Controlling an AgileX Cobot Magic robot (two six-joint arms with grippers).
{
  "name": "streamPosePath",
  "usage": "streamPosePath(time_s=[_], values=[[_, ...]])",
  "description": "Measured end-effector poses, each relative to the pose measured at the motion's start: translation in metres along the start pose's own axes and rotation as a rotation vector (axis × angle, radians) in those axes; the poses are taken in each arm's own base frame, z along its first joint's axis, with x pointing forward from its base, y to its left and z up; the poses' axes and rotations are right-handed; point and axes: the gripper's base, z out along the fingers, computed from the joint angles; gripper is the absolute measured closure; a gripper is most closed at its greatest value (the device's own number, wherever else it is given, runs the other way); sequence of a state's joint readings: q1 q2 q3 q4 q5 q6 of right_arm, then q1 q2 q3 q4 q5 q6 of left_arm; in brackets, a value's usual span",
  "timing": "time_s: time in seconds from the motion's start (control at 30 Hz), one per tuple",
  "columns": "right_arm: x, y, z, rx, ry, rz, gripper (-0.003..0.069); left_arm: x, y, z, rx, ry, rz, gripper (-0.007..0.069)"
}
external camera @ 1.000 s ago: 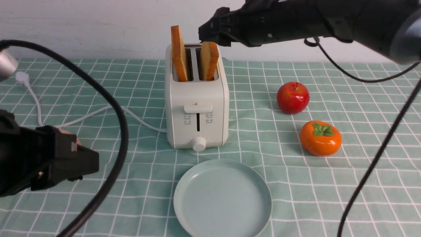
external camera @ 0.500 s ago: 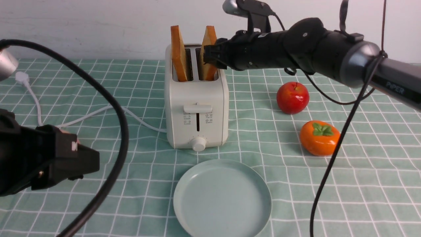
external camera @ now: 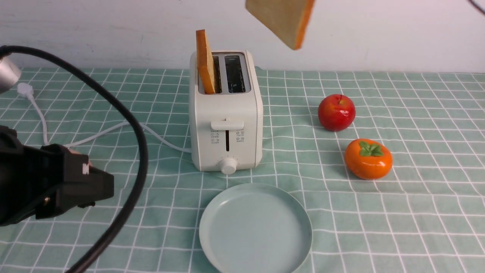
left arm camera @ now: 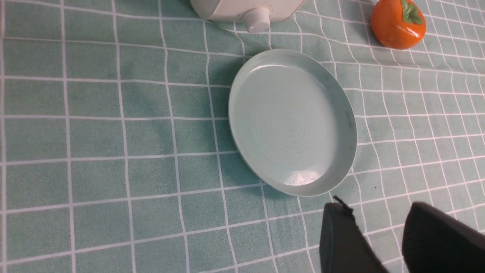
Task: Take toasted bread from bread machine on blue coffee table place on plate.
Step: 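Grasp the toast slice in the toaster and pull it up out of the slot with the right gripper, then place the held slice of bread on top of the slice on the plate with the right gripper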
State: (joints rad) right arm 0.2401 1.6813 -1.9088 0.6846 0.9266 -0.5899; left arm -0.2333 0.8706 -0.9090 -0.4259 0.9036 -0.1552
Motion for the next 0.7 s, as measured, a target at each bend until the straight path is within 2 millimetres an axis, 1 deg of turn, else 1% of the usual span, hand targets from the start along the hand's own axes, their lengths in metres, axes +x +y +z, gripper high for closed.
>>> streamPosePath(time_s=[0.03,0.07,0.1,0.13,0.17,0.2,0.27,0.33,0.37,0.43,0.47,0.5,0.53,0.57,0.6,0.67,0.7], values=[[0.006,0.0,-0.011,-0.006,0.082,0.025,0.057,0.0,0.0,0.0,0.0,0.0,0.0,0.0387],[0.014,-0.001,-0.017,-0.023,0.169,0.067,0.057,0.0,0.0,0.0,0.0,0.002,0.0,0.0387],[0.02,-0.003,-0.018,-0.026,0.213,0.089,0.057,0.0,0.0,0.0,0.0,0.003,0.0,0.0387],[0.032,-0.004,-0.015,-0.04,0.283,0.132,0.057,0.0,0.0,0.0,-0.001,0.003,0.0,0.0387],[0.032,-0.004,-0.015,-0.042,0.287,0.135,0.057,0.0,0.0,0.0,-0.001,0.003,0.0,0.0387],[0.052,-0.007,-0.005,-0.064,0.366,0.197,0.057,0.0,0.0,0.0,-0.001,0.004,0.0,0.0387],[0.071,-0.006,0.006,-0.103,0.421,0.253,0.057,0.0,0.0,0.0,-0.001,0.004,0.0,0.0387],[0.101,0.002,0.024,-0.204,0.477,0.361,0.057,0.0,0.0,0.0,-0.001,0.004,0.0,0.0387],[0.115,0.005,0.033,-0.241,0.495,0.405,0.057,0.0,0.0,0.0,-0.001,0.004,0.0,0.0387],[0.134,0.014,0.049,-0.304,0.476,0.479,0.057,0.0,0.0,0.0,-0.001,0.004,0.001,0.0387],[0.15,0.019,0.061,-0.335,0.469,0.538,0.057,0.0,0.0,0.0,-0.001,0.004,0.001,0.0387],[0.159,0.023,0.069,-0.354,0.457,0.564,0.057,0.0,0.0,0.0,-0.001,0.003,0.001,0.0387],[0.16,0.023,0.072,-0.358,0.446,0.582,0.057,0.0,0.0,0.0,-0.001,0.003,0.001,0.0387],[0.171,0.025,0.079,-0.371,0.445,0.615,0.057,0.0,0.0,0.0,-0.001,0.002,0.001,0.0387],[0.187,0.027,0.093,-0.393,0.432,0.669,0.057,0.0,0.0,0.0,-0.001,0.002,0.001,0.0387],[0.202,0.027,0.104,-0.4,0.441,0.713,0.0567,0.0,0.0,0.0,-0.001,0.002,0.001,0.0387],[0.203,0.026,0.106,-0.398,0.442,0.714,0.0566,0.0,0.0,0.0,-0.001,0.002,0.001,0.0387]])
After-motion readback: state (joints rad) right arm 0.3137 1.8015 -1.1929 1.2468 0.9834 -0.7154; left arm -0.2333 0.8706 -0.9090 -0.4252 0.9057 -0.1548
